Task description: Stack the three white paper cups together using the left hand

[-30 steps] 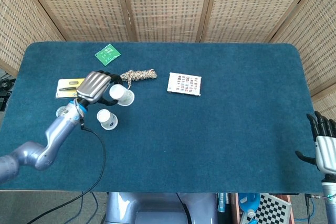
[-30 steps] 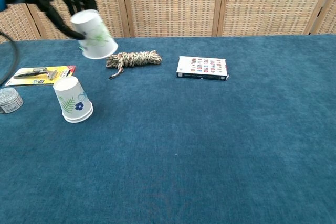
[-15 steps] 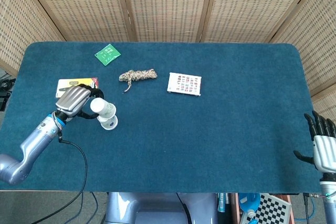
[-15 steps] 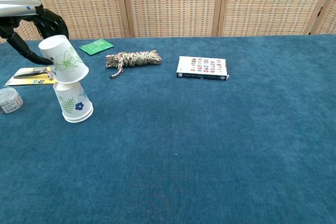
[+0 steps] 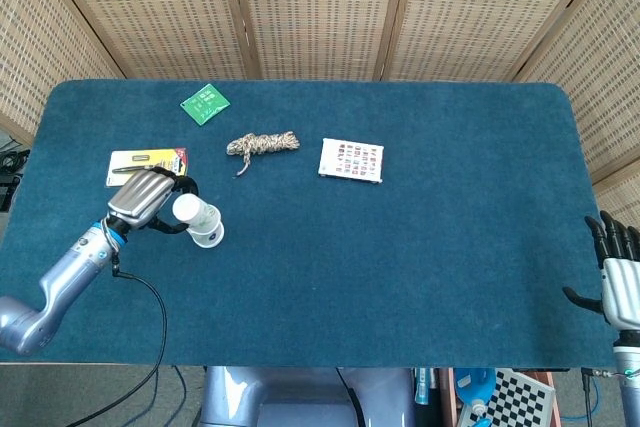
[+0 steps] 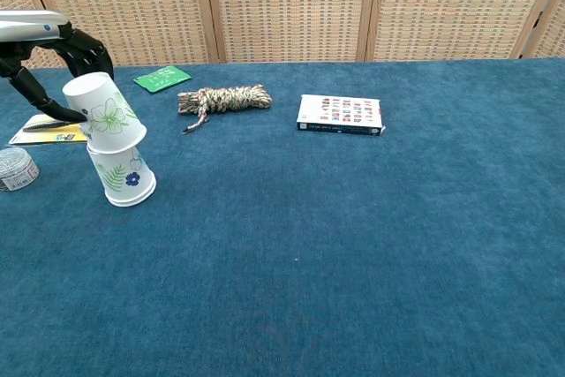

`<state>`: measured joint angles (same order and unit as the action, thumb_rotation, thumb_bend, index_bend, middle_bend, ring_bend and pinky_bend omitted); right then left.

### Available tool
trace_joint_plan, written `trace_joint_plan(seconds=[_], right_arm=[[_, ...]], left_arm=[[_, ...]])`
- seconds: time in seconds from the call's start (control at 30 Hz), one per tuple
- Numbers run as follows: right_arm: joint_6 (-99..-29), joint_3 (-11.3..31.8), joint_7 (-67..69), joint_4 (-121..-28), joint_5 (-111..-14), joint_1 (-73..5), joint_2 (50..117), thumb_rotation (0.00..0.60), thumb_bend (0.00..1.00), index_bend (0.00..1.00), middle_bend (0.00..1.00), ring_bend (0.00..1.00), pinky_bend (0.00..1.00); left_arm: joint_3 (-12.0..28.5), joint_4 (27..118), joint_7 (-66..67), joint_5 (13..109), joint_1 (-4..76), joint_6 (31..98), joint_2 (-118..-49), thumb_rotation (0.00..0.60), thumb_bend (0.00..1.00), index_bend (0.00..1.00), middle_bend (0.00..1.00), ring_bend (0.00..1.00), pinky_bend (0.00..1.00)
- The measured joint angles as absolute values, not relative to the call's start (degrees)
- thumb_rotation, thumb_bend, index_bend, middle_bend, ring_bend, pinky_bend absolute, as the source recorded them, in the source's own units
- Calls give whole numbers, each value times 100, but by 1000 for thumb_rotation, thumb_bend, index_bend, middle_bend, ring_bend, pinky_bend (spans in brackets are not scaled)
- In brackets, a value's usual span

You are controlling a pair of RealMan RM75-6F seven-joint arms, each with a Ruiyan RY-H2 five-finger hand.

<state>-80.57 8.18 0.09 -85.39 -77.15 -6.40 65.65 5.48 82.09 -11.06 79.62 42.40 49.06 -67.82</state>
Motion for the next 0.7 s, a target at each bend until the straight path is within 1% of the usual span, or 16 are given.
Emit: trace_joint_plan(seconds=[0.6,0.63,0.7], right_arm=[[-8057,812,-18,-8544,-7714,-646,6572,600,0,0,0,0,0],[-8056,812,-22,-8545,-7714,-648,6572,600,0,0,0,0,0],[-8057,811,-32,-8548,-7715,-649,6575,600,0,0,0,0,0]], left_arm=[[519,8253,-1131,7990,4211,4865,-6689,600,227,440,463,382,274],[515,8253,-1116,7981,4212,4846,-6683,600,227,440,455,372,269],[501,8256,-1095,7959,4220,4786,-6673,600,227,428,382,294,243]])
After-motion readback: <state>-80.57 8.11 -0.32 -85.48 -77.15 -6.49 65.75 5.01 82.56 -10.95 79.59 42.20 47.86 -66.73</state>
